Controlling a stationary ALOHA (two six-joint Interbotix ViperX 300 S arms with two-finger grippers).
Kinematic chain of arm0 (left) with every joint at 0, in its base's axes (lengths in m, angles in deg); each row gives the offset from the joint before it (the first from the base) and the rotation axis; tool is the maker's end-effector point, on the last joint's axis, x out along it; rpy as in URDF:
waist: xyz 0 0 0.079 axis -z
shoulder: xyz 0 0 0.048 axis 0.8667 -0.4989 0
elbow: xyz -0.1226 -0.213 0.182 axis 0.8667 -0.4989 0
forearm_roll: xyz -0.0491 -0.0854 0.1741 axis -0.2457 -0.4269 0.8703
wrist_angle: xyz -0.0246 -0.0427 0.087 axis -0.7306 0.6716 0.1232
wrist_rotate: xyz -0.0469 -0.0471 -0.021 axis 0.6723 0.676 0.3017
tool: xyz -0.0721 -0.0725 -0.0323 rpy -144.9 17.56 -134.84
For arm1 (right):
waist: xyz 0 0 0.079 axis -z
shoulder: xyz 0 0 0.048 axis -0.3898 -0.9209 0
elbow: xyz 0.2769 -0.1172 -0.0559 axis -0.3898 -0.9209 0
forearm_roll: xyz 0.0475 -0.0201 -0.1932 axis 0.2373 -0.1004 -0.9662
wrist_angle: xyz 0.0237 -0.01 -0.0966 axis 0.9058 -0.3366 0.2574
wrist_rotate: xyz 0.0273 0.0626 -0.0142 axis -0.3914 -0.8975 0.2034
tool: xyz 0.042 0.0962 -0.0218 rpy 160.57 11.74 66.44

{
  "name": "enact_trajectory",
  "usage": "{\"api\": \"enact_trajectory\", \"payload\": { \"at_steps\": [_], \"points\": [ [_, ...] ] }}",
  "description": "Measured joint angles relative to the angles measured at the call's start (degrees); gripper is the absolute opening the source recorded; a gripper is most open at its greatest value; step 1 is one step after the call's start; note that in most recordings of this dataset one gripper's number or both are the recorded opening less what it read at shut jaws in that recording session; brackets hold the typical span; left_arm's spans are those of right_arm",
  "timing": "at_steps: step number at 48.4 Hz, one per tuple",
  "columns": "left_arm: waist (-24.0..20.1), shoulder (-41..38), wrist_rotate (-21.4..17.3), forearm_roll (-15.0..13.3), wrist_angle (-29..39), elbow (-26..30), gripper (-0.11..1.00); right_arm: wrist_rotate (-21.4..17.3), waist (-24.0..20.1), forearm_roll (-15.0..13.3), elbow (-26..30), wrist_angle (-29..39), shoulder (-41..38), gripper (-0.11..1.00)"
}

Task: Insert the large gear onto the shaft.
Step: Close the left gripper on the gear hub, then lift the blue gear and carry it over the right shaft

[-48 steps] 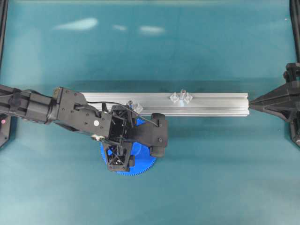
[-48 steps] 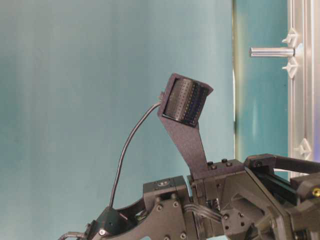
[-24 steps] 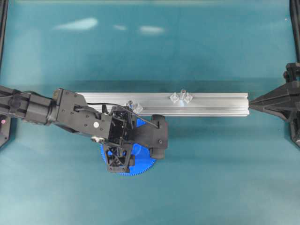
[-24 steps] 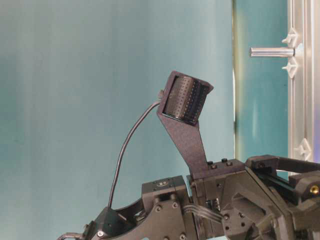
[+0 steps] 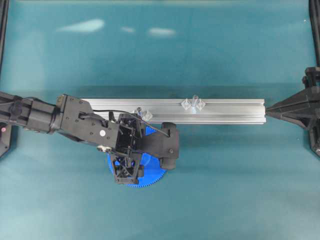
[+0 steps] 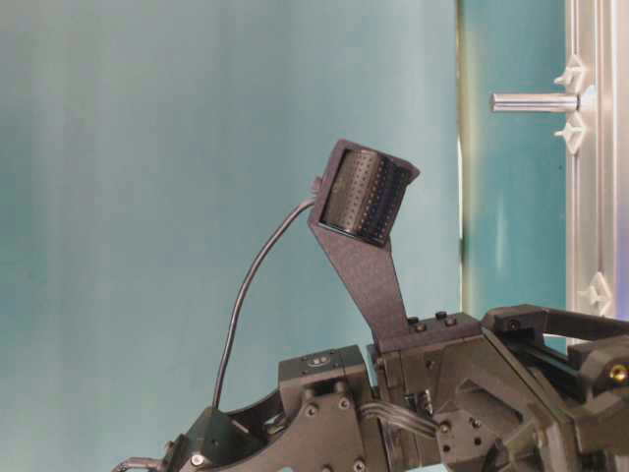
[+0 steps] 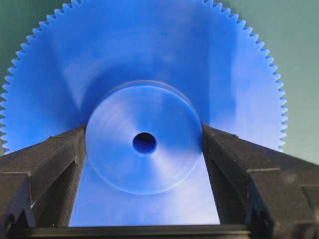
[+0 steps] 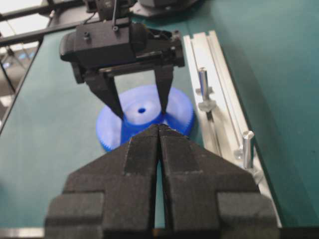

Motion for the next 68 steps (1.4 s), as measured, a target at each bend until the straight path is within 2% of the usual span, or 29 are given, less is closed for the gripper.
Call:
{"api": "enact_trajectory", "payload": {
  "at_steps": [15, 36, 48, 56, 68],
  "points": [
    [0.0, 0.9, 0.2, 0.0, 1.3, 0.5, 0.76, 0.0, 0.1, 0.0, 0.0, 0.0, 0.0, 0.05],
    [0.0, 4.0, -0.5, -0.1, 9.8, 7.6, 0.76, 0.0, 0.1, 0.0, 0.0, 0.0, 0.0, 0.05],
    [-0.7, 4.2, -4.1, 0.0, 15.3, 12.9, 0.76, 0.0, 0.0, 0.0, 0.0, 0.0, 0.0, 0.05],
    [-3.4, 4.2, -6.9, 0.1, 18.2, 16.8, 0.76, 0.0, 0.0, 0.0, 0.0, 0.1, 0.0, 0.05],
    [-7.0, 4.2, -11.5, 0.2, 18.7, 20.3, 0.76, 0.0, 0.0, 0.0, 0.0, 0.0, 0.0, 0.05]
  ]
}}
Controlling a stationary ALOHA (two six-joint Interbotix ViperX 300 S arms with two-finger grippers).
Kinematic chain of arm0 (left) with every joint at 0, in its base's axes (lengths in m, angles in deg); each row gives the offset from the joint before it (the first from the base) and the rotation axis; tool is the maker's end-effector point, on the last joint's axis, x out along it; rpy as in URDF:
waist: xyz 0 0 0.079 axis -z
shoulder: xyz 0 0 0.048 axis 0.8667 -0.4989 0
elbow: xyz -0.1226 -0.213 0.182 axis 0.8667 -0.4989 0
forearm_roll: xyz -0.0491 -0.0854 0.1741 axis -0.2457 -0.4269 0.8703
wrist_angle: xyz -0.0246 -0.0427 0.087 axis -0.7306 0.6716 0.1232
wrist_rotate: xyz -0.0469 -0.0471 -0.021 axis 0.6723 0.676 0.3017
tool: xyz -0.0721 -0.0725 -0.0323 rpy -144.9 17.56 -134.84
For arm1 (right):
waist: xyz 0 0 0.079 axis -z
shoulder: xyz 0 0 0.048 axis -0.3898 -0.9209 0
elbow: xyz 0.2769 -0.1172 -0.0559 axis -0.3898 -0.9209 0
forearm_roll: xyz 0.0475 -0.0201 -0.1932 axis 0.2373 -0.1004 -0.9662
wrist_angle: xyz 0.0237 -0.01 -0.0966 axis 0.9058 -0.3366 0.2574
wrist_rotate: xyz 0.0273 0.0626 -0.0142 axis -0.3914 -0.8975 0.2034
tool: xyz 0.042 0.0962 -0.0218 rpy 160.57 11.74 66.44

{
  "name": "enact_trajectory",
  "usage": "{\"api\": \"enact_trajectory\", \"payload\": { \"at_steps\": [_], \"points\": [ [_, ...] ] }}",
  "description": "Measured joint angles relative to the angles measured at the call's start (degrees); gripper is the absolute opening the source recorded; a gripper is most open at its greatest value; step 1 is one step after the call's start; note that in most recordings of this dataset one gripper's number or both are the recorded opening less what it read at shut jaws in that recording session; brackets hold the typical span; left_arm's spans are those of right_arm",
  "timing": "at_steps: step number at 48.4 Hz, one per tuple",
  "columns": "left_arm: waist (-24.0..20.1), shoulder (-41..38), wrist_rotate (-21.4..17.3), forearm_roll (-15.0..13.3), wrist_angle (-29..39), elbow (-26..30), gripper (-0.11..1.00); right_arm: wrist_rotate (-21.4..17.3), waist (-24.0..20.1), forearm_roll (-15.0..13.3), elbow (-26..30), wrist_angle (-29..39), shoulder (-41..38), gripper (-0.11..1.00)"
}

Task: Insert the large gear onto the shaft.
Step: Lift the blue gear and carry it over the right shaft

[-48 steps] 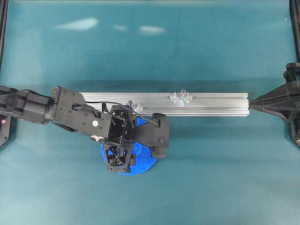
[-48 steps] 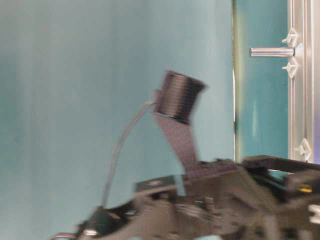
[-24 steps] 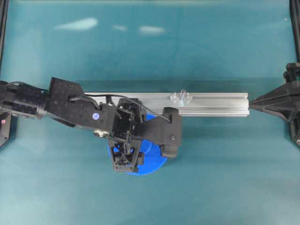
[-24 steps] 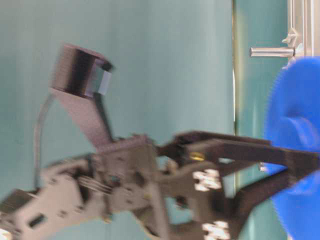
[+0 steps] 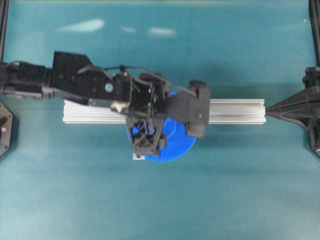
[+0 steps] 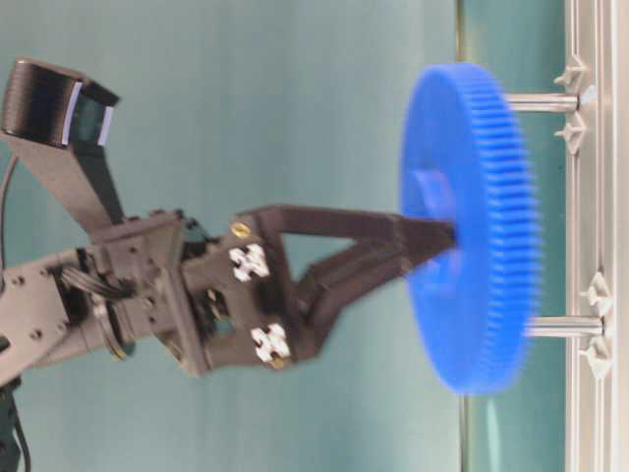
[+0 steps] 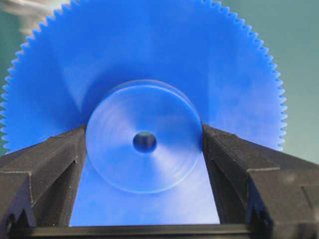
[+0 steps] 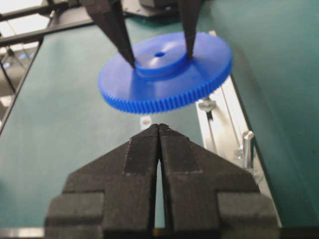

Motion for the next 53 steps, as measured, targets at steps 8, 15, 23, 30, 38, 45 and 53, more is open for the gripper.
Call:
{"api": "enact_trajectory", "payload": {
  "at_steps": [8, 15, 23, 30, 38, 45, 53],
  "points": [
    [-1.1, -0.2, -2.0, -0.1, 0.1, 1.7, 0.76, 0.0, 0.0, 0.0, 0.0, 0.0, 0.0, 0.05],
    [-2.0, -1.6, -3.6, -0.1, 0.1, 3.7, 0.76, 0.0, 0.0, 0.0, 0.0, 0.0, 0.0, 0.05],
    [-2.9, -3.3, -5.3, 0.0, 0.1, 5.8, 0.76, 0.0, 0.0, 0.0, 0.0, 0.0, 0.2, 0.05],
    [-3.4, -4.7, -6.3, 0.0, 0.2, 7.2, 0.76, 0.0, 0.1, 0.0, -0.1, 0.0, 0.8, 0.05],
    [-4.1, -6.5, -6.9, 0.0, 0.2, 9.1, 0.76, 0.0, 0.1, 0.0, -0.1, 0.0, 1.4, 0.05],
    [-4.7, -7.7, -7.8, 0.0, 0.2, 10.2, 0.76, 0.0, 0.2, 0.0, -0.2, 0.0, 1.5, 0.05],
    [-5.0, -9.2, -8.4, -0.1, 0.2, 11.6, 0.76, 0.0, 0.3, 0.0, -0.5, 0.0, 1.5, 0.05]
  ]
}}
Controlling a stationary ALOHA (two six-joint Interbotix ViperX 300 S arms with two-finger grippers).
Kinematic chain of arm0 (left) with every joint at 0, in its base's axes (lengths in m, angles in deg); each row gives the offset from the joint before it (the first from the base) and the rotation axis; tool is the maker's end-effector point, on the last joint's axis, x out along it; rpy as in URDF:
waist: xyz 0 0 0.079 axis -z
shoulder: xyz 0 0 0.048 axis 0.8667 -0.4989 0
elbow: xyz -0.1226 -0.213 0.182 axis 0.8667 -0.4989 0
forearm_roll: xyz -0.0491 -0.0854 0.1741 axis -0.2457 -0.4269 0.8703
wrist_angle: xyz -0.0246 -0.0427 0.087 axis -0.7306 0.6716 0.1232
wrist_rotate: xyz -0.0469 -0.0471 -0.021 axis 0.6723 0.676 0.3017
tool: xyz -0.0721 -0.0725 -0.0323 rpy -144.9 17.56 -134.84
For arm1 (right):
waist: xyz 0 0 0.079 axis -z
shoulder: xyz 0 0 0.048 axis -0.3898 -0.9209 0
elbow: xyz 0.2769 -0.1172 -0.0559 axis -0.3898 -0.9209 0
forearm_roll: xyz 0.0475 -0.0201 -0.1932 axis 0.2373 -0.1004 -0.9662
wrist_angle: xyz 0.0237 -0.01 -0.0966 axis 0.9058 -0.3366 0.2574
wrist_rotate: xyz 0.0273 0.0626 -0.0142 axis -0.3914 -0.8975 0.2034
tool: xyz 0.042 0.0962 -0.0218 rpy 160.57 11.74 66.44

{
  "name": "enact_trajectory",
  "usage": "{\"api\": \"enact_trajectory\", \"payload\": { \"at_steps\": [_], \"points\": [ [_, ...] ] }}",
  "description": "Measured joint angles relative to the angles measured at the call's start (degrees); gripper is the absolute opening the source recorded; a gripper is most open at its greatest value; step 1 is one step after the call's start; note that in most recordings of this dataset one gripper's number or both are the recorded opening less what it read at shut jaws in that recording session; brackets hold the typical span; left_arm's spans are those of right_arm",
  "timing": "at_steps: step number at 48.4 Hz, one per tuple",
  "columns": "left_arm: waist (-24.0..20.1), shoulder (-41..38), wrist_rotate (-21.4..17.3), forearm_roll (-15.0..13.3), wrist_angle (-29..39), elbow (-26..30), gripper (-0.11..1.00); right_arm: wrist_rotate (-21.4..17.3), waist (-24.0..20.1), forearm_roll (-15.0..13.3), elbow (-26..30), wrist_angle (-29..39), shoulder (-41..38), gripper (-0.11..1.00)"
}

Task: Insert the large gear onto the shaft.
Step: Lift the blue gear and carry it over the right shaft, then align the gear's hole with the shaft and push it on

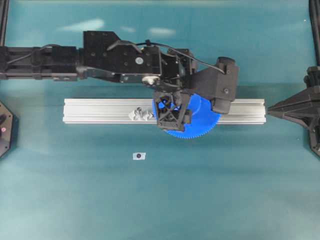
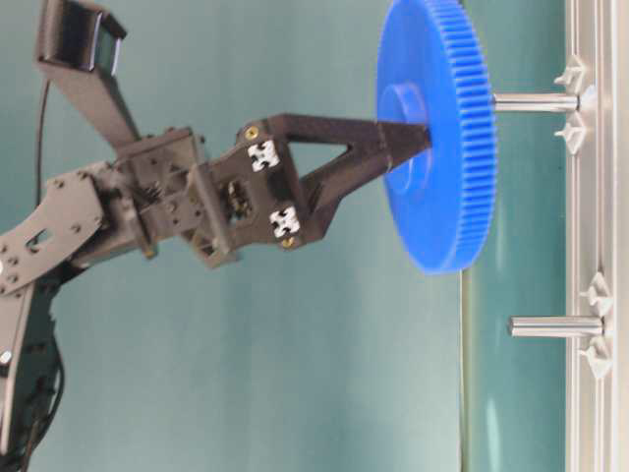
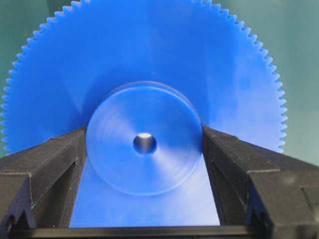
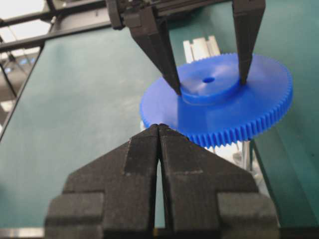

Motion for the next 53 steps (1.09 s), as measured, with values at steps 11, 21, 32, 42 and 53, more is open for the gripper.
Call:
{"api": "enact_trajectory", "payload": {
  "at_steps": [11, 21, 32, 42, 53],
  "points": [
    [-0.6, -2.3, -0.1, 0.1, 0.0, 1.9, 0.76, 0.0, 0.1, 0.0, -0.1, 0.0, 0.0, 0.05],
    [-1.1, -3.9, -0.5, 0.1, 0.0, 3.6, 0.76, 0.0, 0.2, 0.0, -0.1, 0.0, 0.1, 0.05],
    [-1.7, -5.4, -1.4, 0.1, 0.6, 4.6, 0.76, 0.0, 0.2, 0.0, -0.1, 0.0, 0.2, 0.05],
    [-1.9, -7.2, -1.7, 0.0, 2.0, 6.9, 0.76, 0.0, 0.3, 0.0, -0.2, 0.0, 0.6, 0.05],
    [-2.5, -8.8, -2.3, 0.1, 4.4, 9.7, 0.76, 0.0, 0.3, 0.0, -0.5, 0.0, 0.9, 0.05]
  ]
}}
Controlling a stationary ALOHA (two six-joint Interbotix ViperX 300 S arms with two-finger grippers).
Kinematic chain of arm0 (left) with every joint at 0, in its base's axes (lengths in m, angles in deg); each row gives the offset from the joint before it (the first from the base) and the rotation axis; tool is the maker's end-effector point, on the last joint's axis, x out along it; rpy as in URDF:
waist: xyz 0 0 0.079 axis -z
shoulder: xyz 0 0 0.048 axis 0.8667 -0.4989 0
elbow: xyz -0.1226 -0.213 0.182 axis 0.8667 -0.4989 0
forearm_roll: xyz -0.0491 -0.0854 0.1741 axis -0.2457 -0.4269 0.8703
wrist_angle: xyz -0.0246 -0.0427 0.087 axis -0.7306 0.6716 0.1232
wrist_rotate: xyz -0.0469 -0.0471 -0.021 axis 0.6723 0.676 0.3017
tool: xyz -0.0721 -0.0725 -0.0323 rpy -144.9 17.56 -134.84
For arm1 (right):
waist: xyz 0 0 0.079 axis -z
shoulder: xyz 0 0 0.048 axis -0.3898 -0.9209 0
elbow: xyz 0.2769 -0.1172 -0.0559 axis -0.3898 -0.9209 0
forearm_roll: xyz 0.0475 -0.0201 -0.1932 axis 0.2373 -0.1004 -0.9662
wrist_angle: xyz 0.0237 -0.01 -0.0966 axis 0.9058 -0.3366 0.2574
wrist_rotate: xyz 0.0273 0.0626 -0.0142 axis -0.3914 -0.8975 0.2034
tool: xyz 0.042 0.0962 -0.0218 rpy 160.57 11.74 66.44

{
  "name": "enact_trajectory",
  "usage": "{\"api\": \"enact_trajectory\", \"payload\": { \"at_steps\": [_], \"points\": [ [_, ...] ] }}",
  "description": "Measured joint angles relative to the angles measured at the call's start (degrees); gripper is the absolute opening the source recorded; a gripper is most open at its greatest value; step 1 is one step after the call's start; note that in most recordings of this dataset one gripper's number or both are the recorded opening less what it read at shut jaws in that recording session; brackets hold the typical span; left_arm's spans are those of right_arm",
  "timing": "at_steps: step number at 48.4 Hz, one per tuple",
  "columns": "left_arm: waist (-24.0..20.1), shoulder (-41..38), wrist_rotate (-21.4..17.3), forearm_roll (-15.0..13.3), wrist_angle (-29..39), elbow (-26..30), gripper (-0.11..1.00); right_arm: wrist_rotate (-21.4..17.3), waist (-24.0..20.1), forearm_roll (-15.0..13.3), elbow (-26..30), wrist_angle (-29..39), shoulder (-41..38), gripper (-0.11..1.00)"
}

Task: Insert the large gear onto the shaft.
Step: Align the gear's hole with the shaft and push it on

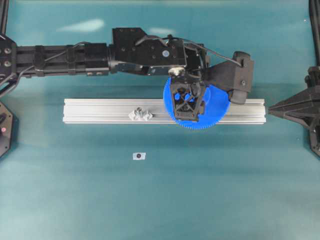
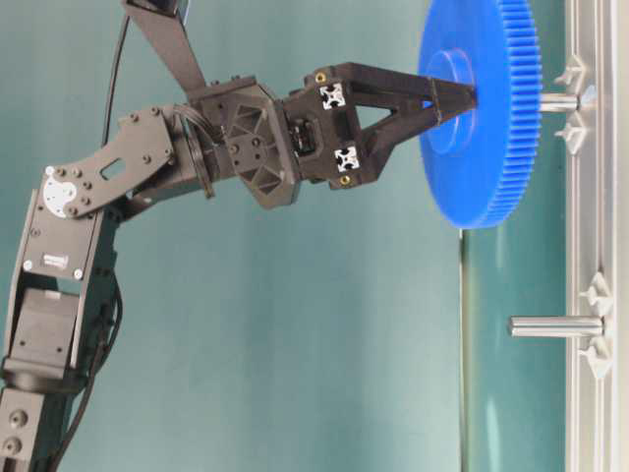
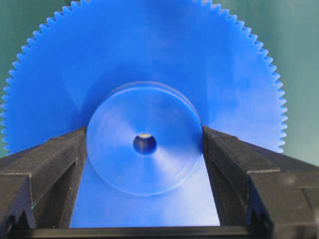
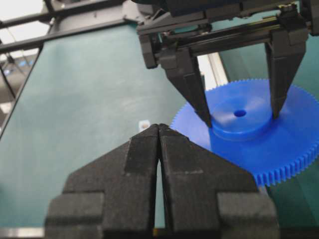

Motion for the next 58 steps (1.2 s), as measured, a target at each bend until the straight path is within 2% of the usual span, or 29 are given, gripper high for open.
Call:
{"api": "enact_trajectory", "payload": {
  "at_steps": [23, 42, 58],
  "points": [
    [-0.4, -2.7, -1.2, 0.0, 1.0, 2.8, 0.76, 0.0, 0.2, 0.0, -0.3, 0.0, 0.2, 0.05],
    [-0.6, -2.6, -0.3, -0.1, 2.8, 2.5, 0.76, 0.0, 0.2, 0.0, -0.3, 0.0, 0.4, 0.05],
    [0.9, -2.6, 1.0, 0.4, 2.9, 2.3, 0.76, 0.0, 0.2, 0.0, -0.4, 0.0, 0.4, 0.05]
  ]
}}
